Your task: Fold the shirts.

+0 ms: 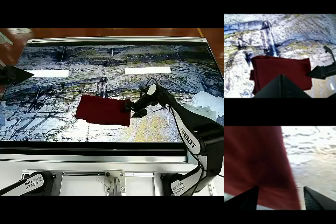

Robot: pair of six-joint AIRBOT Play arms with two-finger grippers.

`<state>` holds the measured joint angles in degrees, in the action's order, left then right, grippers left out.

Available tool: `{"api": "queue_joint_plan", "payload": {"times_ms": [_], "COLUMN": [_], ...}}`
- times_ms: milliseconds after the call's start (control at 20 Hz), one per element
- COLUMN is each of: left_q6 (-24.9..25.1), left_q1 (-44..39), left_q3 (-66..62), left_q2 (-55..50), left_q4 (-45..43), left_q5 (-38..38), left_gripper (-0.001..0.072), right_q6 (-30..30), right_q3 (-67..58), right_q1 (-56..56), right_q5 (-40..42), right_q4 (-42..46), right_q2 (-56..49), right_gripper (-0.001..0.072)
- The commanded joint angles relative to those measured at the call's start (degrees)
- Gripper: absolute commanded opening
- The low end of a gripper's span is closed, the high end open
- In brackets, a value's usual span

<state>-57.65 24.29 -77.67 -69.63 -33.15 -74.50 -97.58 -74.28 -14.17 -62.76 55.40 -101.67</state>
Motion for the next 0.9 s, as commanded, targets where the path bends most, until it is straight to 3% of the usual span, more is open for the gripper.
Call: {"api": "queue_joint_plan", "payload": {"times_ms": [0,50,300,400,600,850], "left_q6": [0.0,0.0,0.0,-0.1,0.0,0.0], "left_q1": [0.0,0.0,0.0,0.0,-0.3,-2.0], "left_q3": [0.0,0.0,0.0,0.0,0.0,0.0], "left_q2": [0.0,0.0,0.0,0.1,0.7,1.0], "left_q4": [-0.7,-0.7,-0.7,-0.4,1.3,1.2], "left_q5": [0.7,0.7,0.7,0.2,-0.2,-1.1], "left_gripper": [0.0038,0.0039,0.0038,0.0039,0.0039,0.0038], "right_q6": [6.7,6.8,14.5,13.9,6.9,3.7], "right_q3": [0.1,0.0,0.0,0.0,0.0,0.0], "right_q1": [0.1,0.3,5.0,10.0,25.3,44.9], "right_q5": [1.5,1.7,1.6,1.4,-1.2,-5.7], "right_q4": [-9.2,-9.2,-8.7,-7.6,-2.0,-0.4], "right_q2": [-2.6,-2.3,8.8,15.6,27.0,36.2], "right_gripper": [0.0382,0.0081,0.0065,0.0065,0.0065,0.0065]}}
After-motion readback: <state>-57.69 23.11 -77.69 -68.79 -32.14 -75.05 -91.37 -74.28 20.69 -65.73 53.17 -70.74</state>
